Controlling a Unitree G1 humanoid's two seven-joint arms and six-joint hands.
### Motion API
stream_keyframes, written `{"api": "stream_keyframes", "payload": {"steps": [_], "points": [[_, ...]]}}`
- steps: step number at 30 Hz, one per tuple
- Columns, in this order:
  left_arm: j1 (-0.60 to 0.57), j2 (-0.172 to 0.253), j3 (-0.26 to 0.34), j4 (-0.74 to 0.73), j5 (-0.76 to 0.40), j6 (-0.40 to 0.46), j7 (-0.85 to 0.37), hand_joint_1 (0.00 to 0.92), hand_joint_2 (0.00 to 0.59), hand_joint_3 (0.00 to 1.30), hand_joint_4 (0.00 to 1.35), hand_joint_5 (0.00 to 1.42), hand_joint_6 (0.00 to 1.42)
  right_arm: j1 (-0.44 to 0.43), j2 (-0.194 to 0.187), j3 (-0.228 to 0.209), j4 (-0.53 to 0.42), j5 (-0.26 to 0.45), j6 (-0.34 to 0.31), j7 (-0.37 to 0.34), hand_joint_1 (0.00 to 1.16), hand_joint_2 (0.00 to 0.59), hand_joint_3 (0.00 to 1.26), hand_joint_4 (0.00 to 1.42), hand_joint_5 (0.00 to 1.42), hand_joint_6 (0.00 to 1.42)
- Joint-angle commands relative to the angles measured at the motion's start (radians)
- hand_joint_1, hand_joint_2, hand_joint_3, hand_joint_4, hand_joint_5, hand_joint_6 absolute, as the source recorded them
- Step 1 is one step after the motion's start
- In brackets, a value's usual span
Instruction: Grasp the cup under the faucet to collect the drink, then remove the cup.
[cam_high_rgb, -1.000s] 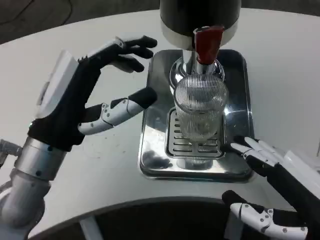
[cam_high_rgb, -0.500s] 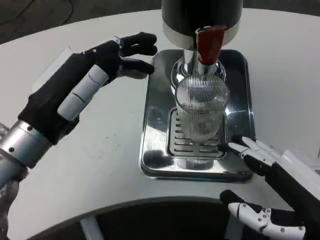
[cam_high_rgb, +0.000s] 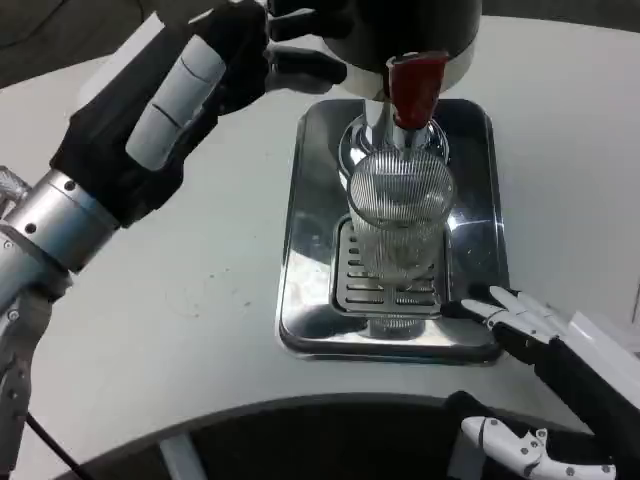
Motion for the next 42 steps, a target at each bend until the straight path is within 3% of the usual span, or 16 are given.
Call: {"api": "stream_keyframes", "payload": {"steps": [1, 21, 31, 42], "points": [[-0.036, -0.015, -0.008, 0.028, 0.012, 0.019, -0.027, 0.000, 0.105, 0.27, 0.24, 0.36, 0.32, 0.017, 0.004, -0.005, -0.017, 0.001, -0.007, -0.009, 0.34, 0.416, 0.15, 0.02, 0.00, 0.00], [-0.232, -0.107, -0.087, 0.196, 0.066, 0.040, -0.138, 0.000, 0.095, 0.24, 0.20, 0.33, 0.28, 0.069, 0.005, -0.040, -0.056, 0.014, -0.016, -0.010, 0.34, 0.416, 0.15, 0.02, 0.00, 0.00], [-0.281, -0.121, -0.119, 0.268, 0.100, 0.042, -0.200, 0.000, 0.090, 0.23, 0.20, 0.32, 0.28, 0.080, 0.008, -0.045, -0.056, 0.019, -0.021, -0.018, 0.34, 0.416, 0.15, 0.02, 0.00, 0.00], [-0.340, -0.125, -0.151, 0.399, 0.150, -0.031, -0.287, 0.000, 0.059, 0.22, 0.17, 0.28, 0.22, 0.075, 0.010, -0.049, -0.052, 0.024, -0.013, -0.022, 0.34, 0.416, 0.15, 0.02, 0.00, 0.00]]}}
